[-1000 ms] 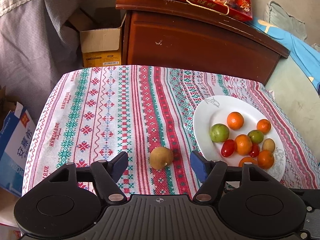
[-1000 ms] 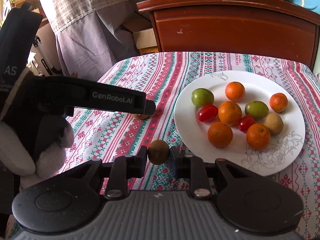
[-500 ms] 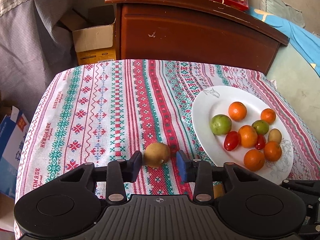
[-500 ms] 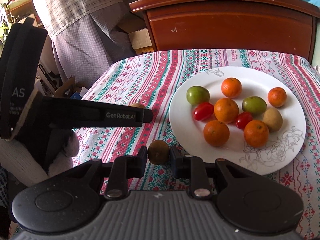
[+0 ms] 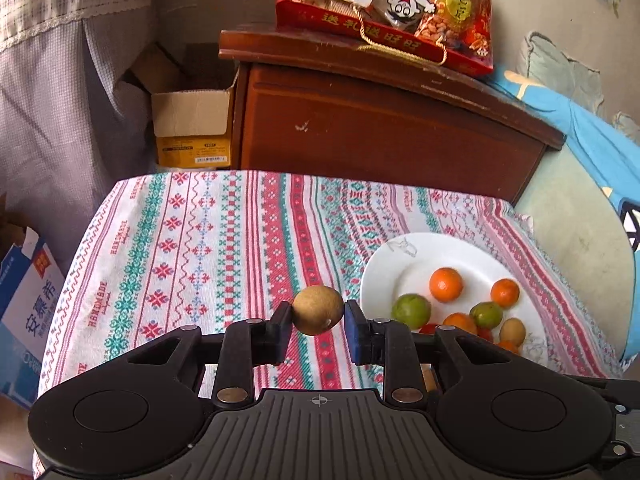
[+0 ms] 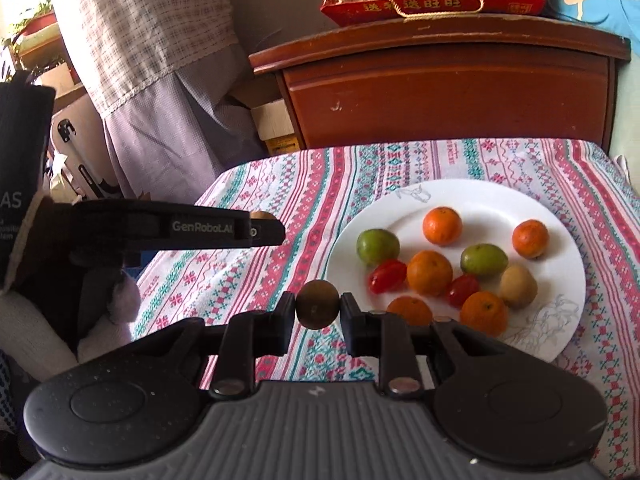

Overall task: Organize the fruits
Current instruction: 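Carry both kiwis onto the white plate and open both tools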

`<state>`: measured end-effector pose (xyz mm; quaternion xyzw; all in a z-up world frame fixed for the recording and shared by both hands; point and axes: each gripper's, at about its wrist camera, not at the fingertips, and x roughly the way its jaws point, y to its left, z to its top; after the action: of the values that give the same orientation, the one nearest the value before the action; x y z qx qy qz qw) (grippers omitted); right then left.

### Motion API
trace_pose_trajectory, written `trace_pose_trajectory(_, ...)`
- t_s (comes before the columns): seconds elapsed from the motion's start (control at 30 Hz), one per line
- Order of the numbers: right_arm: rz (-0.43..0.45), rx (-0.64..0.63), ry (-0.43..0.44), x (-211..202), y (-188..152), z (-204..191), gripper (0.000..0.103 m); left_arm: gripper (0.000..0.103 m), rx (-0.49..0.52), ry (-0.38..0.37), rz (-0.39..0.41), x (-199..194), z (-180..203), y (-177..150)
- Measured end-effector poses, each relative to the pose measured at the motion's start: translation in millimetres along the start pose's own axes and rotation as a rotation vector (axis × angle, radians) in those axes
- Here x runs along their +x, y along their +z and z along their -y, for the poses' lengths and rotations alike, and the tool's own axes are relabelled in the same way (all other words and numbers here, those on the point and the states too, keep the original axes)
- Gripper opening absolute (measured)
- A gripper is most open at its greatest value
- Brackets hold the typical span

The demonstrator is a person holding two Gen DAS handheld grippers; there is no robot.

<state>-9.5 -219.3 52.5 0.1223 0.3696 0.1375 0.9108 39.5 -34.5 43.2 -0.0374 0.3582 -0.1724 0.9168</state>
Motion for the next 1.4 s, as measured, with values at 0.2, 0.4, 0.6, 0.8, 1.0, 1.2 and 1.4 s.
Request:
trace_pose_trajectory(0.2, 0.085, 0.047, -0.057, -12, 25, 25, 0.024, 0.025, 0.019, -0.071, 0.057, -6, 18, 15)
trace_pose_trajectory(0.4, 0.144, 0.128, -0.123, -16, 40, 58, 0.024, 0.025, 0.056, -0.134, 0.068, 2, 42, 18)
trace_pose_trajectory(0.6, 0.137, 0.226, -0.139, -10, 39, 83, 0.024, 0.025, 0.077, -0.153, 0.038, 18, 60, 13)
trace_pose_trajectory(0.8, 0.115, 0.264, -0.140, -3, 35, 91, 0.024, 0.025, 0.080, -0.153, 0.007, 32, 68, 7)
trace_pose_trajectory(1.0, 0.106, 0.283, -0.141, 2, 34, 92, 0.028, 0.027, 0.073, -0.147, -0.002, 36, 69, 5)
trace_pose_trajectory(1.2, 0.125, 0.303, -0.148, -3, 38, 95, 0.029, 0.034, 0.043, -0.139, 0.001, 31, 67, 9)
trace_pose_trajectory(1.4, 0.110, 0.296, -0.171, -9, 41, 89, 0.038, 0.061, 0.044, -0.118, -0.002, 18, 67, 13)
